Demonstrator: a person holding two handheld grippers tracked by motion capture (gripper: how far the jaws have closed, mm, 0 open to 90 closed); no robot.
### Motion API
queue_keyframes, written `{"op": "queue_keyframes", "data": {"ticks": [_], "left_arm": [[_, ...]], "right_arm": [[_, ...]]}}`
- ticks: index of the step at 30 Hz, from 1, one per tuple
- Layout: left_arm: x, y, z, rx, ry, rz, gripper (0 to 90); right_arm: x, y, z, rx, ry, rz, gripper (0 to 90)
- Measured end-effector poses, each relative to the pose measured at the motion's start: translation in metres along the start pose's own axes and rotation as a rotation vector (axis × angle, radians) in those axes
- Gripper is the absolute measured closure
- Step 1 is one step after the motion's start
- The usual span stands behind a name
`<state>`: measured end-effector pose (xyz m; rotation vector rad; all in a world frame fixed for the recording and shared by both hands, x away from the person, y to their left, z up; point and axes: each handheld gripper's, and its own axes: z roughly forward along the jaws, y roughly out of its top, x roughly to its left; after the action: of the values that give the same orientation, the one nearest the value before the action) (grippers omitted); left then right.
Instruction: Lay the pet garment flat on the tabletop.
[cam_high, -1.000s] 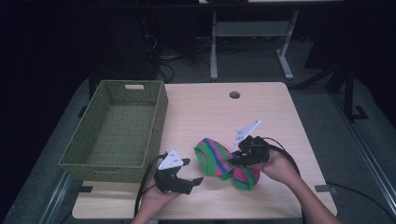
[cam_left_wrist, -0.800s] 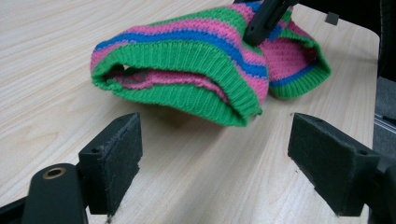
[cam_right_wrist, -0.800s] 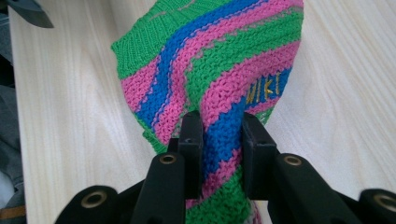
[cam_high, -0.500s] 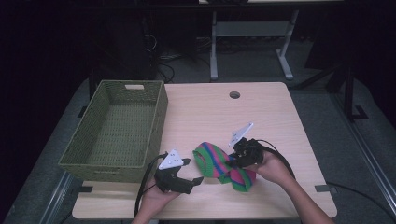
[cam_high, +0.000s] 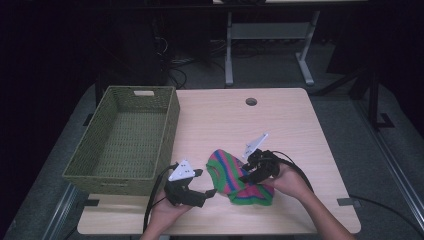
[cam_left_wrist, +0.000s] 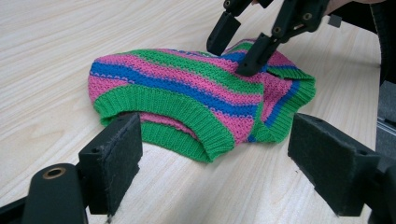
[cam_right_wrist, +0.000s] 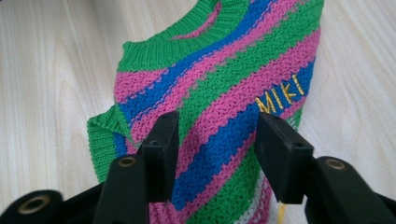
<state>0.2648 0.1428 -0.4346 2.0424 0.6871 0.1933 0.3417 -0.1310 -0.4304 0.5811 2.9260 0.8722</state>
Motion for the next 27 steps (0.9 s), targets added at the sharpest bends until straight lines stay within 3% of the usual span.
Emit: {"op": "queue_keyframes", "data": {"ticks": [6, 11, 14, 21, 27], "left_arm": [[-0.001, 0.0, 0.0, -0.002, -0.001, 0.002, 17.3], [-0.001, 0.0, 0.0, -0.004, -0.003, 0.0, 17.3], [-0.002, 0.0, 0.001, 0.001, -0.006, 0.003, 17.3], [-0.001, 0.0, 0.0, -0.003, -0.005, 0.001, 17.3], [-0.002, 0.0, 0.0, 0.0, -0.004, 0.003, 17.3]], "right_arm": [[0.006, -0.003, -0.004, -0.006, -0.021, -0.028, 52.1], [0.005, -0.01, -0.001, -0.004, -0.007, -0.005, 65.0], [0.005, -0.014, 0.001, -0.002, -0.002, 0.012, 66.7], [0.006, -0.017, 0.005, 0.011, 0.0, 0.003, 61.8], [0.012, -0.011, -0.005, -0.042, 0.012, -0.012, 53.5]]}}
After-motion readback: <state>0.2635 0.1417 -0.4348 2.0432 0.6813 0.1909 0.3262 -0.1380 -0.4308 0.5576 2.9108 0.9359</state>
